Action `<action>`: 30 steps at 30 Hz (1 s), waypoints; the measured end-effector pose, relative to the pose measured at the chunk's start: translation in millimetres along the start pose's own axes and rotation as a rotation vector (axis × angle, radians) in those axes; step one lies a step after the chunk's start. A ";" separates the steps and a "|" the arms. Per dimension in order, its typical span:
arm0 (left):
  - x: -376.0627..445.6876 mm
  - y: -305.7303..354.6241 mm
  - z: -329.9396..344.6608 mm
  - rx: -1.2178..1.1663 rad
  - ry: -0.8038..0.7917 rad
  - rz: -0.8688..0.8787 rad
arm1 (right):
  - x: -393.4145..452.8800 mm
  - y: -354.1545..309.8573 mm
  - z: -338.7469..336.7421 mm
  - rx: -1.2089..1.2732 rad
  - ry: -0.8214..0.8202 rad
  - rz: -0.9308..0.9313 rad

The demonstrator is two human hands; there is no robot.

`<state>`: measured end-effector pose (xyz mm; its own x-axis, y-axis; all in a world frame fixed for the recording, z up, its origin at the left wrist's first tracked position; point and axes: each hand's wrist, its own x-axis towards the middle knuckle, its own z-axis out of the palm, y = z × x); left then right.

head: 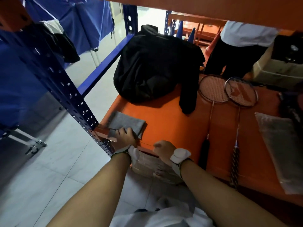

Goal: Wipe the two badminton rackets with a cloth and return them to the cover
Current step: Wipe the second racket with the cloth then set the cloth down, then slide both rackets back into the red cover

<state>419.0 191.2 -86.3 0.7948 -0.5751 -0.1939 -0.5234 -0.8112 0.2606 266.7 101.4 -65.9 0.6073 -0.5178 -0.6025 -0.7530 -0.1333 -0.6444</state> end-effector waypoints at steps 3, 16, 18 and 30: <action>-1.2 3.1 -7.3 0.068 -0.027 0.015 | -6.9 5.4 -11.0 0.131 0.054 0.029; -52.4 40.8 17.5 0.109 0.119 -0.079 | -67.7 62.4 -75.7 0.659 0.260 0.101; -69.6 72.0 25.7 0.090 0.161 0.017 | -79.2 82.6 -88.5 0.755 0.310 0.144; -152.4 260.3 58.1 -0.156 -0.004 0.466 | -161.9 202.6 -156.6 1.082 0.597 0.280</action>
<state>143.9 61.6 -43.9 0.4853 -0.8739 -0.0269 -0.7707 -0.4421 0.4588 -23.9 25.9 -25.2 0.0405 -0.7532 -0.6566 -0.0739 0.6531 -0.7537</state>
